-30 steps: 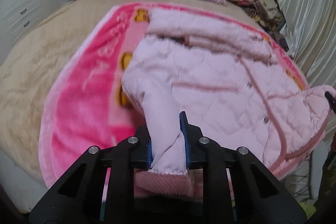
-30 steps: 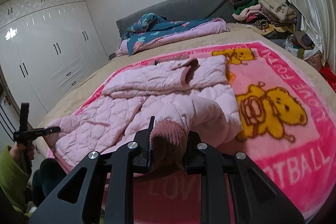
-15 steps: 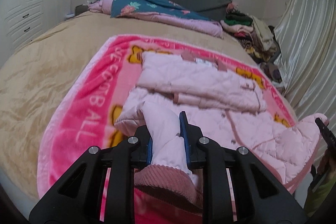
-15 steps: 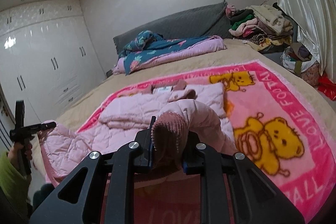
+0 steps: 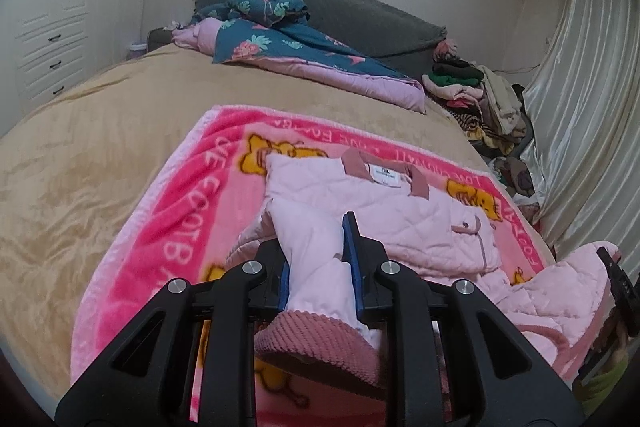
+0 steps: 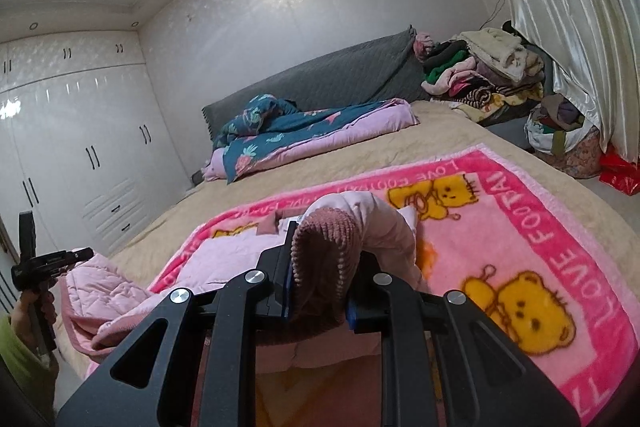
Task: Fold large clothes
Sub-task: 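Lift the hem with both tools and fold it over toward the collar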
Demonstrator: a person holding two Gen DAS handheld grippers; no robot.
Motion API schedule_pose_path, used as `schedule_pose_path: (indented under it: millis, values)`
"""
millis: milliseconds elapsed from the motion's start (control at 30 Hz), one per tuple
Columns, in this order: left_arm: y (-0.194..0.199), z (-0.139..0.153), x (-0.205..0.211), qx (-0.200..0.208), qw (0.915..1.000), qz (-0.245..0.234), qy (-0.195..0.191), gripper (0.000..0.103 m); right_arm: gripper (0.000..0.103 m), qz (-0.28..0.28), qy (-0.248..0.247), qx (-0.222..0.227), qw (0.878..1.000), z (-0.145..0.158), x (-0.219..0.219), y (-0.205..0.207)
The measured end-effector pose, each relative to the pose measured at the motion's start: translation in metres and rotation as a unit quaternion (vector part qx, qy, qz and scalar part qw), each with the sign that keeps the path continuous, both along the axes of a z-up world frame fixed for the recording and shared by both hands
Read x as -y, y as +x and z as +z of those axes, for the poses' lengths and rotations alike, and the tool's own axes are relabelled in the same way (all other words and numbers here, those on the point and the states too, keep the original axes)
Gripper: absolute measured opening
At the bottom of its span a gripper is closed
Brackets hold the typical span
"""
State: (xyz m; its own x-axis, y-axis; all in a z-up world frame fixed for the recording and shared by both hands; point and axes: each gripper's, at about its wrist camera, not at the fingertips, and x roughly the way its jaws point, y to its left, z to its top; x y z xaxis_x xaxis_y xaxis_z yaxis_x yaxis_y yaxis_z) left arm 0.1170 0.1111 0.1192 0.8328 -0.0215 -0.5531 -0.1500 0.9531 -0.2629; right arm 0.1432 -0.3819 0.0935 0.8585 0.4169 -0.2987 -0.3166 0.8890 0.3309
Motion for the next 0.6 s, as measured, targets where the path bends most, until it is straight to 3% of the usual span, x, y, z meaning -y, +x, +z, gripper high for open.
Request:
schedule_pose_path:
  millis: [600]
  values:
    - [0.055,0.022,0.010,0.019,0.9982,0.014,0.056,0.015,0.017,-0.036,-0.007,0.004,0.999,0.009,-0.001,0.066]
